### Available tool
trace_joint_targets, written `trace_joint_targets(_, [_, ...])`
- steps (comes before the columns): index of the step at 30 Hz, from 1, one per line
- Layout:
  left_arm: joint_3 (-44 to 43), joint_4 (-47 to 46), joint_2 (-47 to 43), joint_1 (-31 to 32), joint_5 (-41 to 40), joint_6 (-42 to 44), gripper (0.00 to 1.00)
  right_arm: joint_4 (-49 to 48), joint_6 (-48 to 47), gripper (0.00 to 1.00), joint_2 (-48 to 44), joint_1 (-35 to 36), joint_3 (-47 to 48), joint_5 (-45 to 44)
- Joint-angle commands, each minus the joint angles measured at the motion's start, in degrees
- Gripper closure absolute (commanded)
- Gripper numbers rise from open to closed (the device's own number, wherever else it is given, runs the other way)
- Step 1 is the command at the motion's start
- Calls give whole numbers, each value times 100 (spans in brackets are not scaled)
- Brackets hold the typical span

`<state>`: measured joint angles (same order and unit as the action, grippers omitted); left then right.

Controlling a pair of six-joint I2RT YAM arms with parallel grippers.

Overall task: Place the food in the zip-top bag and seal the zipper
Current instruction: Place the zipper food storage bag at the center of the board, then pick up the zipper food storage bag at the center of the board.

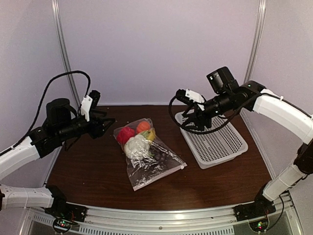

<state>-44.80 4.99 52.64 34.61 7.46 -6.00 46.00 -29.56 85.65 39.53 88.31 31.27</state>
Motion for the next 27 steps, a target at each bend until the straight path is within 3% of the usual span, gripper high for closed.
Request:
trace_joint_targets(1, [240, 141, 51, 176, 1414, 329, 46, -133, 37, 43, -344, -109, -664, -73])
trace_joint_targets(3, [253, 244, 93, 589, 1428, 512, 45, -185, 47, 44, -419, -140, -948, -13])
trace_joint_targets(6, [-23, 1011, 451, 1590, 535, 1003, 45, -211, 39, 45, -368, -158, -1388, 126])
trace_joint_targets(9, [-98, 1348, 819, 1895, -171, 292, 44, -299, 26, 45, -109, -164, -1688, 209])
trace_joint_targets(14, [768, 598, 439, 2107, -997, -1452, 42, -320, 49, 45, 432, -166, -1738, 222])
trace_joint_targets(19, [1344, 684, 51, 2777, -1498, -1111, 43, -411, 175, 44, 358, -157, -1723, 412])
trace_joint_targets(23, [1235, 926, 1020, 3456, -2083, -972, 43, -535, 260, 44, 254, -158, -1817, 309])
trace_joint_targets(27, [1161, 724, 1785, 3627, -2409, -1864, 42, -649, 321, 44, 176, -159, -2014, 306])
